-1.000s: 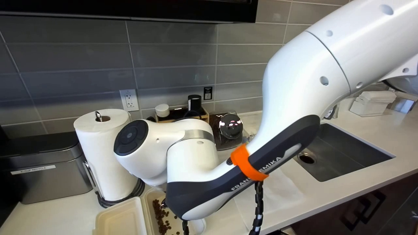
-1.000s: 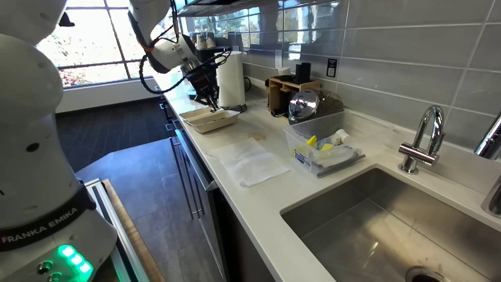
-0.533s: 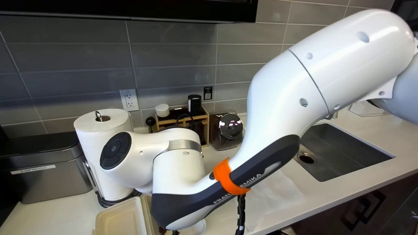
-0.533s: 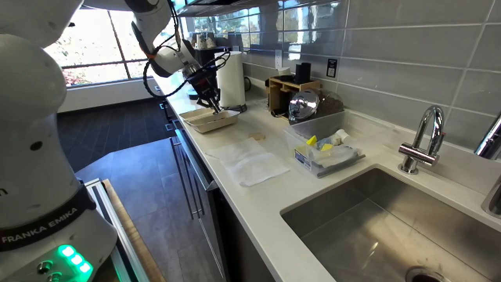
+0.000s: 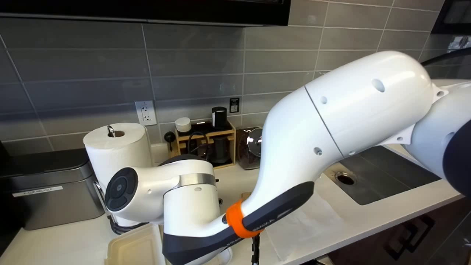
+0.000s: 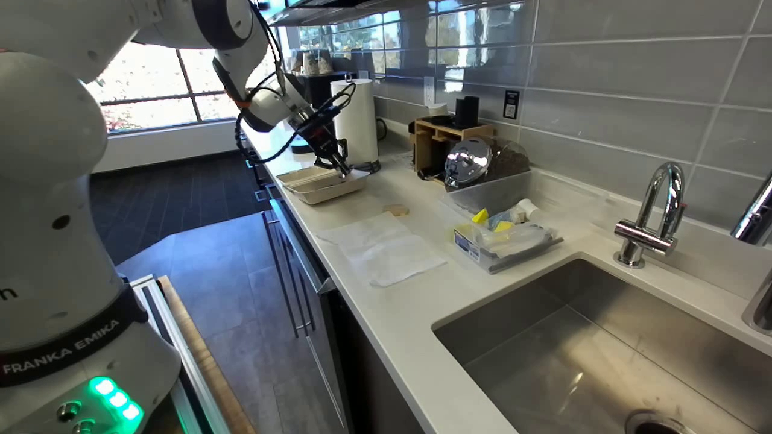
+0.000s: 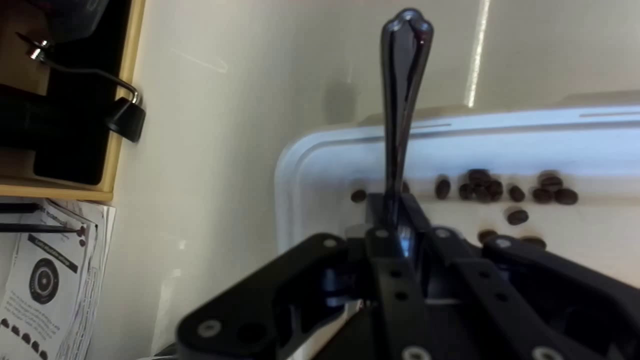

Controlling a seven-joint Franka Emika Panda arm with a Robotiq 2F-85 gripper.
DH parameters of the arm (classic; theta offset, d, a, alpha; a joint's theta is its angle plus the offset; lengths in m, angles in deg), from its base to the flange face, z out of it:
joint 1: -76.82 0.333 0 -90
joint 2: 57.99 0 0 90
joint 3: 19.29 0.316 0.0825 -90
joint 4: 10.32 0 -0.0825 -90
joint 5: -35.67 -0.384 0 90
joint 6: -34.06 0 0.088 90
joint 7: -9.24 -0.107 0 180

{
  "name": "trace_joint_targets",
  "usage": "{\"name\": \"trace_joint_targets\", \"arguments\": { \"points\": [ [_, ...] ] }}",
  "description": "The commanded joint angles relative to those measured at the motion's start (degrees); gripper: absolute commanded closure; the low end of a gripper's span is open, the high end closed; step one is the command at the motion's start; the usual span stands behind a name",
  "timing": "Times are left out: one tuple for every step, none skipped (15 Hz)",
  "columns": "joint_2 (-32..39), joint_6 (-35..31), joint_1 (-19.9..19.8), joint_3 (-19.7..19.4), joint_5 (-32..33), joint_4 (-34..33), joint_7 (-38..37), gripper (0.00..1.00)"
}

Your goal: Pick up the spoon and scoop some of the contents from the bowl

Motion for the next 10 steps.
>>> {"name": "trace_joint_targets", "arguments": {
  "points": [
    [4.62,0.93,1.41,-1.61,2.75,-6.05,0.07,0.98],
    [5.26,0.83,1.48,-1.78,3.08,-6.83,0.37,0.98],
    [5.88,0.82,1.56,-1.89,3.38,-7.57,0.75,0.98],
    [6.45,0.96,1.64,-1.91,3.56,-8.17,1.16,0.98],
    [6.94,0.92,1.76,-1.93,3.80,-8.74,1.73,0.98],
    [7.45,1.01,1.85,-1.95,3.96,-9.25,2.05,0.98],
    [8.00,1.24,2.10,-2.01,4.16,-9.85,2.53,0.98],
    [8.40,1.29,2.12,-1.83,4.03,-10.20,3.12,0.98],
    [8.71,1.33,2.30,-1.90,4.13,-10.50,3.72,0.98],
    [9.04,1.71,2.42,-1.90,4.00,-10.90,4.56,0.98]
  ]
}}
